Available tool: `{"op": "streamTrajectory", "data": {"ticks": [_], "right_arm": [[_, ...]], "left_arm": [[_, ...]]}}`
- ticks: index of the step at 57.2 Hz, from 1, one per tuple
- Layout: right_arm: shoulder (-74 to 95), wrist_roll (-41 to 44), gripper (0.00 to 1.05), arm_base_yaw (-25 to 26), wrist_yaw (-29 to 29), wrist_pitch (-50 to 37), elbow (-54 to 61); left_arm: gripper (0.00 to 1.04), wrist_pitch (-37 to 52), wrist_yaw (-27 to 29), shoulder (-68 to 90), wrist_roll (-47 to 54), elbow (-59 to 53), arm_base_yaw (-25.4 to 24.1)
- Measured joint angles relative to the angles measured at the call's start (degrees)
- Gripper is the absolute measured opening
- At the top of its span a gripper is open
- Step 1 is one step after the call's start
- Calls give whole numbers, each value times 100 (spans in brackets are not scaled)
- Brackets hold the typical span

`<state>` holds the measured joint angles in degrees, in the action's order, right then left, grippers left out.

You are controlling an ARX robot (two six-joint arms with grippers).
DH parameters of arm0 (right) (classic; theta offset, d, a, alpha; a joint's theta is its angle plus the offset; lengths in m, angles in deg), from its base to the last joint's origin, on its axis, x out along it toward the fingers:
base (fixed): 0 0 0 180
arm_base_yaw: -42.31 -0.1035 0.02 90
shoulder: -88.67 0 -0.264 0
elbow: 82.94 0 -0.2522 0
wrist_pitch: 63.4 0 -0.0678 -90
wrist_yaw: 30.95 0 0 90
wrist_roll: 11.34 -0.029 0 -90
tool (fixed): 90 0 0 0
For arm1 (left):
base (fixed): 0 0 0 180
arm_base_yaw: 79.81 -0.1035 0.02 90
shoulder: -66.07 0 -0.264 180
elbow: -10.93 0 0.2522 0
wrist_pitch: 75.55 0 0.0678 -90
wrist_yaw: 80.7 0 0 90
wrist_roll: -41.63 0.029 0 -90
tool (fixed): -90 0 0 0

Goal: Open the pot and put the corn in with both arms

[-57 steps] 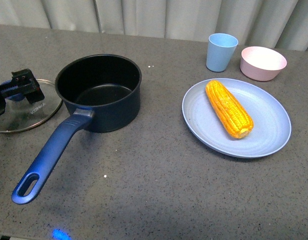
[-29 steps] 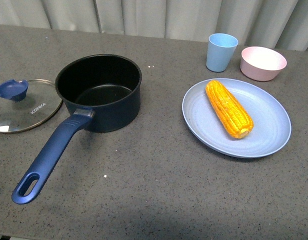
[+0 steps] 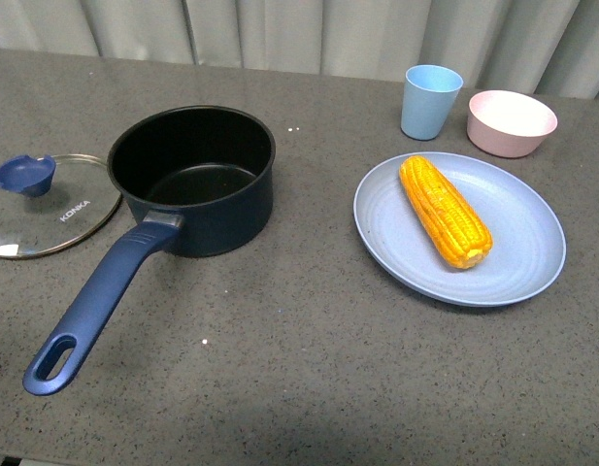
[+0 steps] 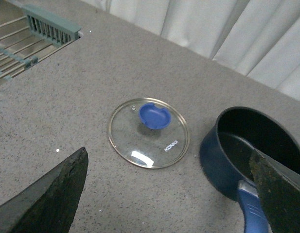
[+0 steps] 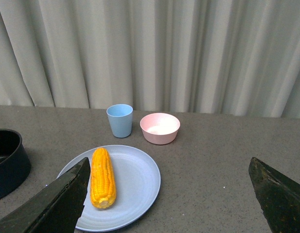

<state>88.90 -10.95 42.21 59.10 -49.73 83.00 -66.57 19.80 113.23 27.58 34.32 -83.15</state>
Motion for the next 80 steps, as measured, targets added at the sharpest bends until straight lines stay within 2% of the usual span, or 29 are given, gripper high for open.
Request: {"op": "streamTrajectory", "data": {"ticks": [5, 7, 11, 13, 17, 28, 48, 80], "right_arm": [[0, 0, 95, 0, 0, 0, 0], [0, 0, 95, 0, 2, 0, 0], [0, 0, 95, 0, 2, 0, 0], [0, 0, 95, 0, 2, 0, 0], [0, 0, 95, 0, 0, 0, 0], [0, 0, 95, 0, 2, 0, 0], [0, 0, 95, 0, 2, 0, 0], [0, 0, 95, 0, 0, 0, 0]], "left_arm": [[98, -22, -22, -256, 35, -37, 28], [94, 330, -385, -188, 221, -138, -52], [78, 1816, -1309, 72, 802, -651, -131], [69, 2037, -1139, -15, 1016, -815, 103], [51, 1836, -1086, -461, 1226, -846, 304], [4, 857, -1051, -1537, 1325, -850, 319], [4, -236, -1049, -2695, 1360, -852, 321], [4, -1187, -1051, -3648, 1360, -852, 321]]}}
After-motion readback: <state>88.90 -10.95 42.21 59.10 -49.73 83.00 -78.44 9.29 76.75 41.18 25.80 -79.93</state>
